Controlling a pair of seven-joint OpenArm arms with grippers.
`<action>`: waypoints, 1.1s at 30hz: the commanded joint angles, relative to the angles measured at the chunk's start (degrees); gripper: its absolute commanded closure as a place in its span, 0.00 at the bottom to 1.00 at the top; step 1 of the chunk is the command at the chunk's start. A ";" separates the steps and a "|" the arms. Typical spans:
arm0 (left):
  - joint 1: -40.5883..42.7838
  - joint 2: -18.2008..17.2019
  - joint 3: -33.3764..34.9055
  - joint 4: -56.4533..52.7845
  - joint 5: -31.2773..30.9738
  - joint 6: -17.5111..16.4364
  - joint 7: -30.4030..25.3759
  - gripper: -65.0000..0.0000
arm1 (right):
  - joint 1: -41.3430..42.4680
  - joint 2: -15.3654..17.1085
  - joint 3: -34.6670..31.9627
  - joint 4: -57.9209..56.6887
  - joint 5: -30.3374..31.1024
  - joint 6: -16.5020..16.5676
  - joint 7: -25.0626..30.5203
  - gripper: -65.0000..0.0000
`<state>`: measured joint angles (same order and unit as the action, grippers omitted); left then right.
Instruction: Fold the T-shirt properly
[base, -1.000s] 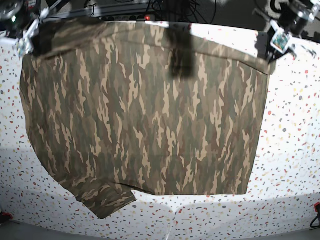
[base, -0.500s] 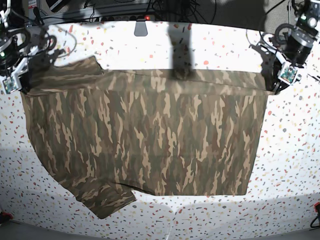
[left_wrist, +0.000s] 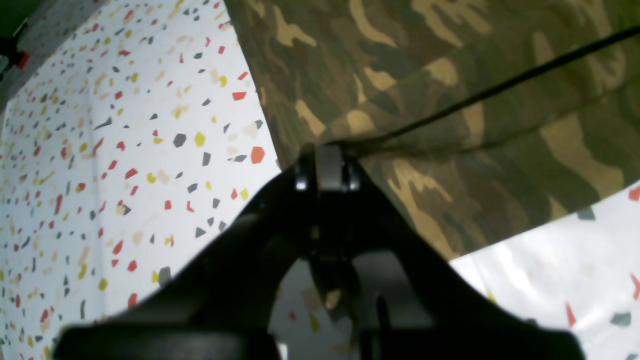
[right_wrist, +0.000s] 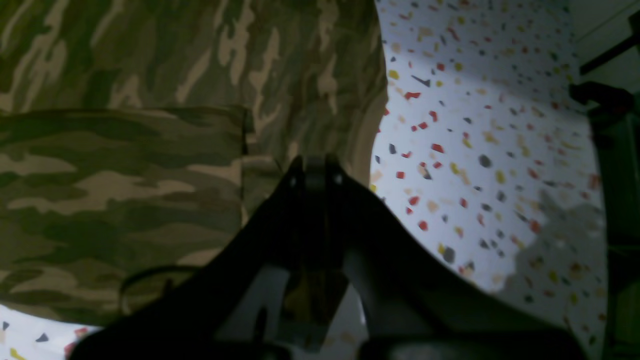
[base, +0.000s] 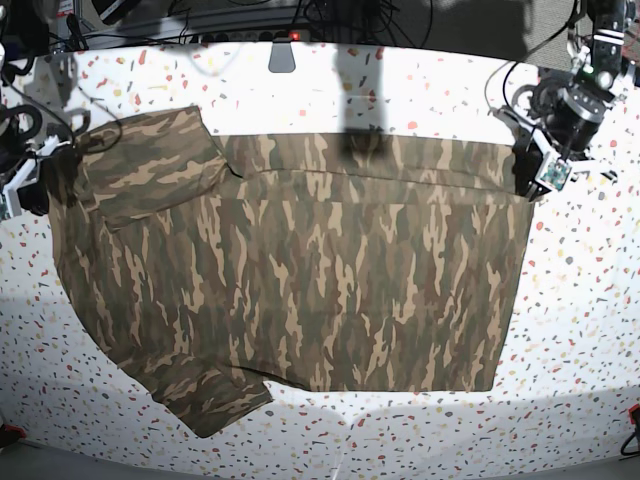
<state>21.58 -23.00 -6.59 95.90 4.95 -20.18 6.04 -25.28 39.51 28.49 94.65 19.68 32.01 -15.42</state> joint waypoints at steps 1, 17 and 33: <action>-0.96 -0.79 -0.33 0.48 -0.50 0.48 -1.55 1.00 | 1.51 1.29 0.39 0.00 0.46 0.48 1.22 1.00; -5.11 -0.66 -0.33 -6.54 -0.48 0.48 -4.63 1.00 | 16.13 1.27 -10.05 -5.79 0.07 2.03 -6.64 1.00; -5.73 -0.68 -0.33 -7.80 6.91 1.07 -3.58 0.72 | 16.70 1.29 -10.10 -5.79 0.09 2.08 -8.63 1.00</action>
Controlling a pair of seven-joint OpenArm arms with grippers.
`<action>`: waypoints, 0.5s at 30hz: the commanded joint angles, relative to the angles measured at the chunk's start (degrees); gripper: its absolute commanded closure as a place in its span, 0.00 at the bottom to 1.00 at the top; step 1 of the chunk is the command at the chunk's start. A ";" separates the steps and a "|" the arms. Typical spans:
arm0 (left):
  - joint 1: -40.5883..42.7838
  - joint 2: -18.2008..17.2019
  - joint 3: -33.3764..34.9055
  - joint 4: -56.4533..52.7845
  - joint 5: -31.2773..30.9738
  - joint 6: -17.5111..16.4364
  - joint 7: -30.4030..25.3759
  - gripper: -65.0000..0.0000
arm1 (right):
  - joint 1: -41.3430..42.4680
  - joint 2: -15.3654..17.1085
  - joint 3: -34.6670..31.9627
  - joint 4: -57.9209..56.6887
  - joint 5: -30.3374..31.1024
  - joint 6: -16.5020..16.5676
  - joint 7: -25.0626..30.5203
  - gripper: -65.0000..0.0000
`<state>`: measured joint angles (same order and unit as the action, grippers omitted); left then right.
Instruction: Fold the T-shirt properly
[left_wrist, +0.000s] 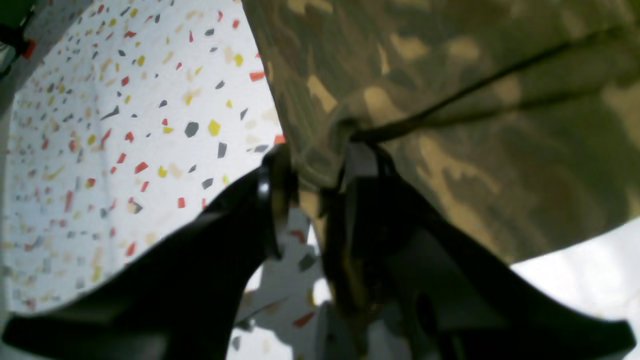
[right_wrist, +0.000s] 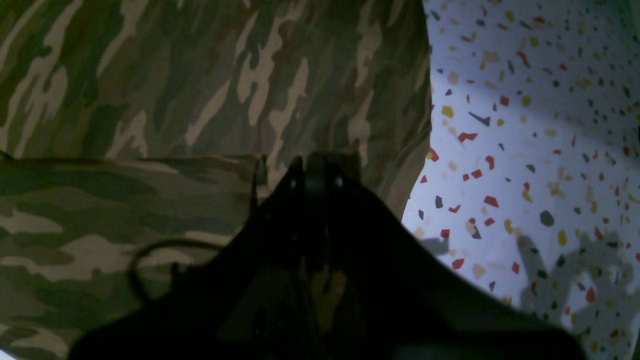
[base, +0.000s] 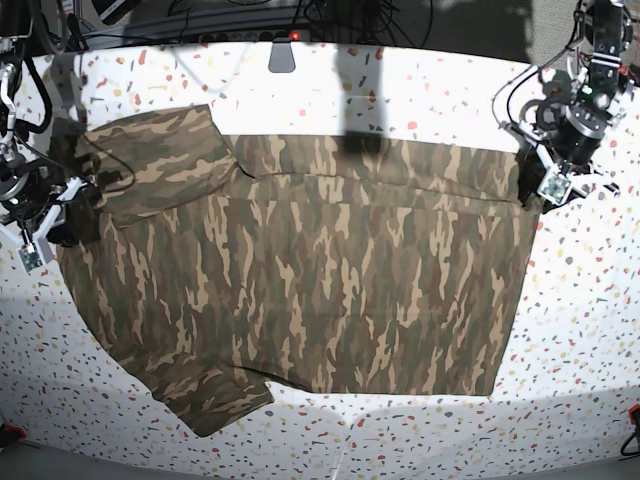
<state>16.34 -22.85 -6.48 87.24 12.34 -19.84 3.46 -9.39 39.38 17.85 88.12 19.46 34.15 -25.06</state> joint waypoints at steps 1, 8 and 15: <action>-0.48 -0.83 -0.44 0.87 -0.17 1.70 -0.39 0.72 | 0.81 1.42 0.55 0.74 0.31 -0.09 1.01 1.00; -0.28 -0.96 -0.66 2.73 -6.67 8.11 3.80 0.79 | 0.83 1.42 0.55 0.76 5.51 -0.07 -0.63 1.00; -0.26 -1.29 -0.66 10.95 -14.34 8.04 9.79 0.88 | 0.81 1.42 0.57 1.11 10.82 0.70 -3.52 1.00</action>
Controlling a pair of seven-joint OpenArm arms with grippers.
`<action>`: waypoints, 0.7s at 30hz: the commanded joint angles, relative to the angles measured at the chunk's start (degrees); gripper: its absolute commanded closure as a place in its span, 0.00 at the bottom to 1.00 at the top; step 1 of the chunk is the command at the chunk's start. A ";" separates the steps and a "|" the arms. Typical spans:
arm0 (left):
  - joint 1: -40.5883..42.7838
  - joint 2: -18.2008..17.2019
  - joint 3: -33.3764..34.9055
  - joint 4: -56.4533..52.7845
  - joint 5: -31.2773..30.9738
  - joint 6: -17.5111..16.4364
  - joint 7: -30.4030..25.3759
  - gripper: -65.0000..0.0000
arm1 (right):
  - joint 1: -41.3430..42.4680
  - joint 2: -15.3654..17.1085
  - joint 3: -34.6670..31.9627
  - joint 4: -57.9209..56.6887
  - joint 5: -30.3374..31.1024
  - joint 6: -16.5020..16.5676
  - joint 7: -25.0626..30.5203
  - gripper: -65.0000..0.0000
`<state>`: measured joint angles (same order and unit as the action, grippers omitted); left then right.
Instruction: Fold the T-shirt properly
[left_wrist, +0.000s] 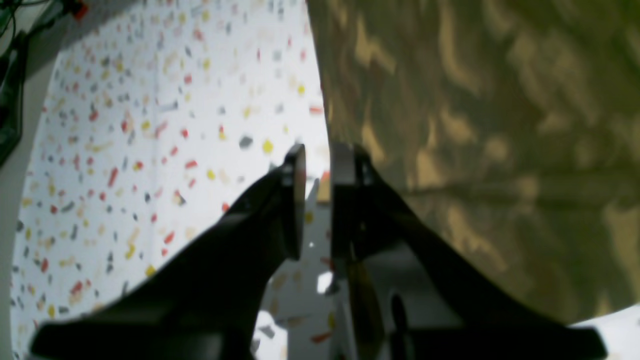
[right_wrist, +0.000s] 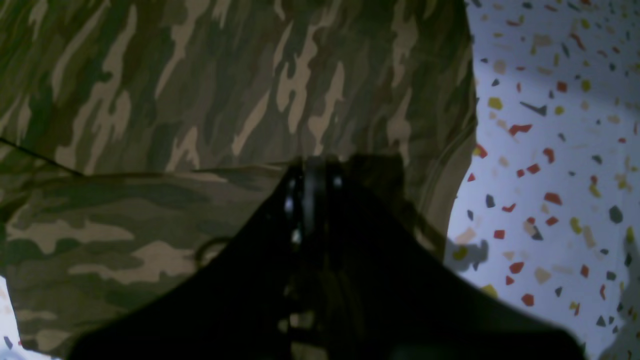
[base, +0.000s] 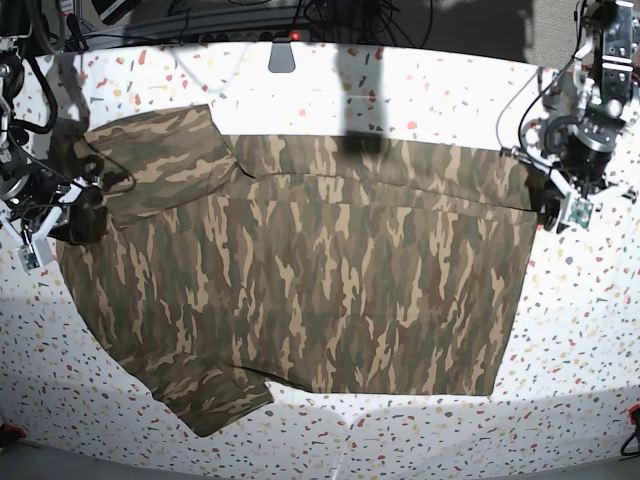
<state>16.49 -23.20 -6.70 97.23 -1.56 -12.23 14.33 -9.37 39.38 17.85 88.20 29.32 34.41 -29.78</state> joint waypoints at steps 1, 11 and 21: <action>-0.44 -0.96 -0.44 2.01 -0.17 0.42 0.31 0.88 | 0.79 1.42 0.57 1.22 0.94 1.01 0.76 1.00; 2.16 -1.77 -0.28 7.78 20.24 -18.49 5.42 0.73 | 0.79 1.42 0.57 1.36 2.93 1.84 0.61 1.00; 5.27 -8.74 -0.20 7.76 27.06 -20.65 -2.58 0.67 | 0.79 1.42 0.55 1.36 2.84 1.84 -0.02 1.00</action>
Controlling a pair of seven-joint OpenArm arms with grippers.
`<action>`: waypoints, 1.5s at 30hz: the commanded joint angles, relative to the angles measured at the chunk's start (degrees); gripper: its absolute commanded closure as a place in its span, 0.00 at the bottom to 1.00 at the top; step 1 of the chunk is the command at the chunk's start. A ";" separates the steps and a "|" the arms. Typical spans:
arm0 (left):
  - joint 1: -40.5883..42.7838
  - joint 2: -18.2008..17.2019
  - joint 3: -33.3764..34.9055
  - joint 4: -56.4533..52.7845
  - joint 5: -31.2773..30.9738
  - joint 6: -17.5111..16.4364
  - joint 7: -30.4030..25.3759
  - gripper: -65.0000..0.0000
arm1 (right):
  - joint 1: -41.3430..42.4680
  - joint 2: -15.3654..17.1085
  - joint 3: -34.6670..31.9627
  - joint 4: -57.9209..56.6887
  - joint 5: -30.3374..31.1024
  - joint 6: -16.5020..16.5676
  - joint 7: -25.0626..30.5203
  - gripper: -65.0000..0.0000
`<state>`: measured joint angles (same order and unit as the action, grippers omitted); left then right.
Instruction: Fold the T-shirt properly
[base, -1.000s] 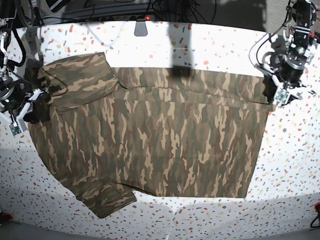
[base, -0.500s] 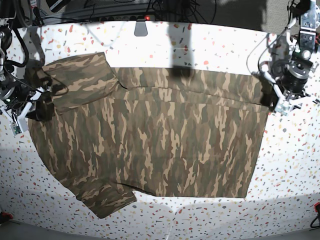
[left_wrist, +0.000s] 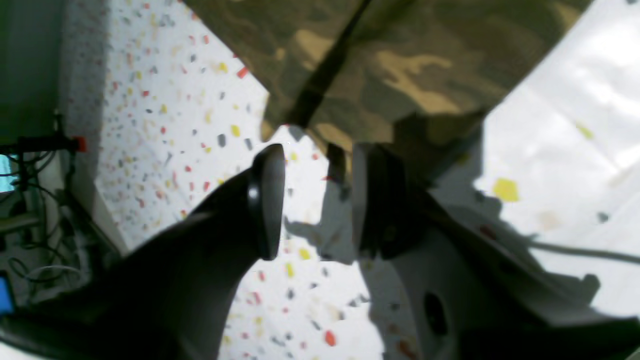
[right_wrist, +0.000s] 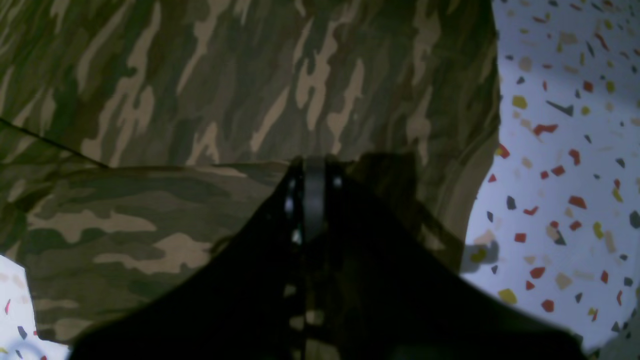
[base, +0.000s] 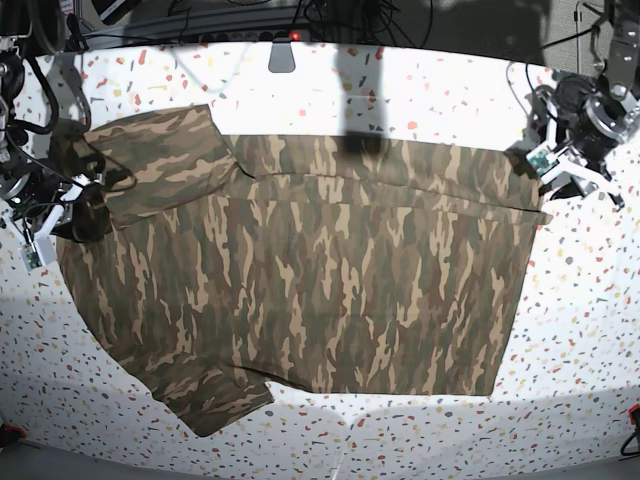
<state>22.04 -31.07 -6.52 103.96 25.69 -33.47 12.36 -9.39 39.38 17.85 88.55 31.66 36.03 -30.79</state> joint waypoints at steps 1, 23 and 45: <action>-0.28 -1.27 -0.37 1.03 -0.20 0.59 -0.81 0.67 | 0.81 1.40 0.55 1.01 0.50 0.22 0.74 1.00; -2.64 -1.53 8.20 -11.69 13.29 2.40 -8.15 0.67 | 0.81 1.40 0.55 1.01 0.50 0.20 -0.79 1.00; -3.96 -0.83 8.17 -15.47 9.68 3.17 -6.43 1.00 | -3.85 1.42 0.57 19.85 -0.33 3.97 -20.39 1.00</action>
<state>18.09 -31.11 1.98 88.23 35.18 -30.15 5.08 -13.80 39.66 17.89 107.72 31.31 39.77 -52.01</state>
